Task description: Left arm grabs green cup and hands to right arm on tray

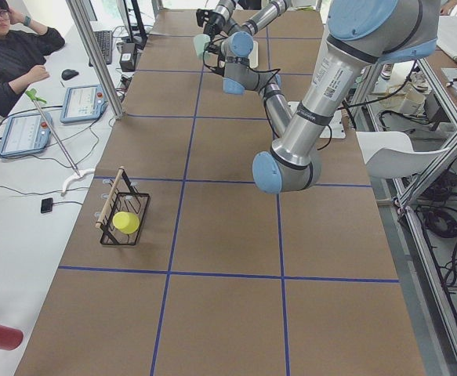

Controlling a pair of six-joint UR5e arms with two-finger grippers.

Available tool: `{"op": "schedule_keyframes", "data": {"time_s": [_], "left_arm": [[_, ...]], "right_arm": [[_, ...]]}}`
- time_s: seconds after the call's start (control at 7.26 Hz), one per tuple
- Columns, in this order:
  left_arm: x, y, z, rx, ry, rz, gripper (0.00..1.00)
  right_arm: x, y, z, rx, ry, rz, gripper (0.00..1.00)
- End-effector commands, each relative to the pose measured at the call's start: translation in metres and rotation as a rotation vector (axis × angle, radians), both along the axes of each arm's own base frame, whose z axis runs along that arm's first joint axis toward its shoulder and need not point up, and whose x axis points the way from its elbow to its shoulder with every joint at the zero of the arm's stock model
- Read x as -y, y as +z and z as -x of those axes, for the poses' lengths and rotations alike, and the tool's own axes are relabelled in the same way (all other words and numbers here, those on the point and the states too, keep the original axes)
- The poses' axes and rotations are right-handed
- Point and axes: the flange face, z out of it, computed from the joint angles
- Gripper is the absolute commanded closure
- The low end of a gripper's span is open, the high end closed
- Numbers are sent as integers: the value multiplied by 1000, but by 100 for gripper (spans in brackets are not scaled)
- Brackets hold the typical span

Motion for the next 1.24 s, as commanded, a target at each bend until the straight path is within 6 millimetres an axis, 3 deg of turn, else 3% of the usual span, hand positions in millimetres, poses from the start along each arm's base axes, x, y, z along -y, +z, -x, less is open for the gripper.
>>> {"op": "schedule_keyframes", "data": {"time_s": [0.0,0.28,0.55,0.96,1.1], "left_arm": [[2,0,2,26,-16,-55,0],[19,7,10,95,-56,-112,0],[40,4,14,292,-91,-252,0],[71,5,25,650,-73,-531,0],[82,8,38,716,-83,-595,0]], "right_arm": [[38,28,-34,-184,57,-6,100],[66,53,-64,-431,9,-47,100],[79,92,-104,-571,58,-47,100],[67,167,-139,-780,53,-117,100],[53,199,-151,-854,41,-163,100]]}}
